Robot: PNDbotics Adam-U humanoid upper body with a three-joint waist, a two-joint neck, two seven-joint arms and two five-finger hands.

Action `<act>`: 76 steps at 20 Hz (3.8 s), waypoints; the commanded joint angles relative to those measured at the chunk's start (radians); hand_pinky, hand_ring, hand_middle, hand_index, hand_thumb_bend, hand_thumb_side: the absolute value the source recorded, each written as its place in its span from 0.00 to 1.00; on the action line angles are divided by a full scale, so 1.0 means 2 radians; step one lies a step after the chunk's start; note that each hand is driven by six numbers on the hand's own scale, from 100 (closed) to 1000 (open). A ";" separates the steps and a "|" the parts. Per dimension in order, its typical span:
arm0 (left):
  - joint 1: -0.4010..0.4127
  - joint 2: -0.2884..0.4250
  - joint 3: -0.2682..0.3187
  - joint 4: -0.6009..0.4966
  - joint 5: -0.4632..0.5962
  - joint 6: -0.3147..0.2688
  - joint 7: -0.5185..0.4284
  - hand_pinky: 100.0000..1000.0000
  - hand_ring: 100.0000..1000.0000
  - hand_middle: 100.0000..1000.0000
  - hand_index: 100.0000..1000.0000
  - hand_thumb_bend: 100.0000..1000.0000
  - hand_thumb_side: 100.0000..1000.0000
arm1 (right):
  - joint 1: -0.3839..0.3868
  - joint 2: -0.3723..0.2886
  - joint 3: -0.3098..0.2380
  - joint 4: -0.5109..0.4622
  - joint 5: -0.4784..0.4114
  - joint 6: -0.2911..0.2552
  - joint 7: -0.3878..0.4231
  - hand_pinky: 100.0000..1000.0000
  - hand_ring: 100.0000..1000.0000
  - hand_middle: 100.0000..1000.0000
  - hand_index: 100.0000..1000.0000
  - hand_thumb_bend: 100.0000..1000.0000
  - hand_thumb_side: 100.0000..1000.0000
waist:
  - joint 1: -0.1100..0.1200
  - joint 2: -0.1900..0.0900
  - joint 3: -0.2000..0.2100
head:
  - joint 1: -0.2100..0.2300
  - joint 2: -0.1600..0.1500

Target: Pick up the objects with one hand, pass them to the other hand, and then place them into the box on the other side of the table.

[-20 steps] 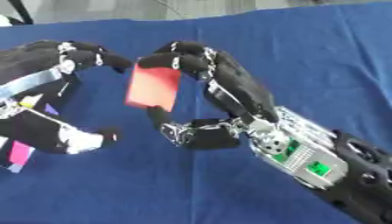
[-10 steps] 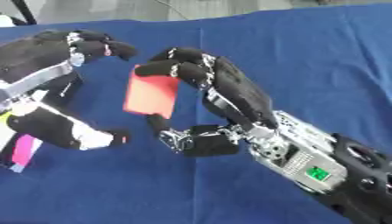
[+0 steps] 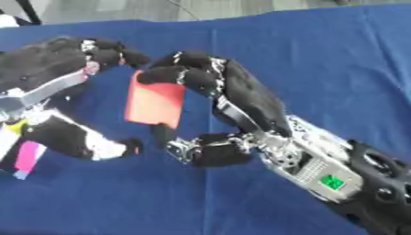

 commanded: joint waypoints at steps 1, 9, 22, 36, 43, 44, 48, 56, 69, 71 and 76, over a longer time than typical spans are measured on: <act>-0.011 0.001 0.005 -0.003 -0.007 0.003 -0.003 0.95 0.89 0.76 0.93 0.45 0.32 | -0.009 -0.001 -0.005 -0.005 0.000 -0.008 -0.008 0.61 0.41 0.36 0.64 0.00 0.00 | 0.000 -0.008 -0.001 | 0.004 -0.001; -0.015 -0.004 0.005 -0.003 -0.002 0.004 0.022 0.91 0.86 0.74 0.88 0.34 0.16 | -0.009 0.000 -0.004 -0.005 0.009 -0.011 -0.021 0.58 0.40 0.35 0.63 0.00 0.00 | 0.001 -0.007 -0.003 | 0.003 -0.001; -0.024 -0.011 0.003 -0.003 0.001 -0.008 0.081 0.86 0.82 0.69 0.84 0.27 0.00 | -0.001 0.002 0.004 -0.005 0.018 -0.035 -0.023 0.57 0.39 0.35 0.63 0.00 0.00 | 0.002 -0.005 -0.004 | 0.008 -0.004; -0.030 -0.016 0.008 -0.003 -0.033 -0.016 -0.004 0.89 0.86 0.73 0.86 0.56 0.38 | -0.004 -0.004 -0.010 -0.005 0.050 -0.009 -0.065 0.58 0.39 0.36 0.63 0.00 0.00 | 0.005 -0.003 -0.004 | 0.009 0.000; -0.033 -0.020 0.009 -0.003 -0.044 -0.019 -0.023 0.89 0.87 0.73 0.85 0.57 0.38 | -0.007 -0.004 -0.012 -0.005 0.050 -0.007 -0.066 0.58 0.39 0.36 0.63 0.00 0.00 | 0.006 -0.002 -0.004 | 0.011 -0.003; -0.034 -0.020 0.009 -0.003 -0.045 -0.020 -0.024 0.89 0.87 0.73 0.85 0.58 0.36 | -0.006 -0.004 -0.012 -0.005 0.051 -0.008 -0.065 0.58 0.39 0.36 0.63 0.00 0.00 | 0.005 -0.002 -0.003 | 0.011 -0.003; -0.033 -0.020 0.011 -0.003 -0.055 -0.025 -0.036 0.90 0.88 0.74 0.86 0.64 0.36 | -0.006 -0.006 -0.014 -0.005 0.055 -0.012 -0.067 0.58 0.40 0.36 0.63 0.00 0.00 | 0.005 -0.003 -0.003 | 0.013 -0.004; -0.034 -0.022 0.015 -0.003 -0.083 -0.029 -0.047 0.94 0.91 0.76 0.89 0.83 0.64 | -0.002 -0.008 -0.013 -0.005 0.067 -0.012 -0.071 0.58 0.40 0.36 0.63 0.00 0.00 | 0.006 -0.002 -0.004 | 0.014 -0.005; -0.038 -0.024 0.021 -0.003 -0.088 -0.042 -0.066 0.96 0.93 0.78 0.90 0.80 0.50 | 0.007 -0.013 -0.014 -0.005 0.078 -0.011 -0.074 0.58 0.40 0.36 0.63 0.00 0.00 | 0.006 -0.004 -0.006 | 0.019 -0.007; -0.039 -0.025 0.022 -0.003 -0.090 -0.046 -0.072 0.96 0.93 0.78 0.91 0.81 0.48 | 0.009 -0.014 -0.017 -0.005 0.080 -0.008 -0.079 0.58 0.40 0.36 0.63 0.00 0.00 | 0.006 -0.004 -0.007 | 0.020 -0.007; -0.042 -0.029 0.025 -0.003 -0.096 -0.050 -0.074 0.97 0.93 0.78 0.91 0.83 0.51 | 0.010 -0.018 -0.028 -0.005 0.075 0.010 -0.091 0.57 0.39 0.36 0.63 0.00 0.00 | 0.008 -0.003 -0.005 | 0.021 -0.008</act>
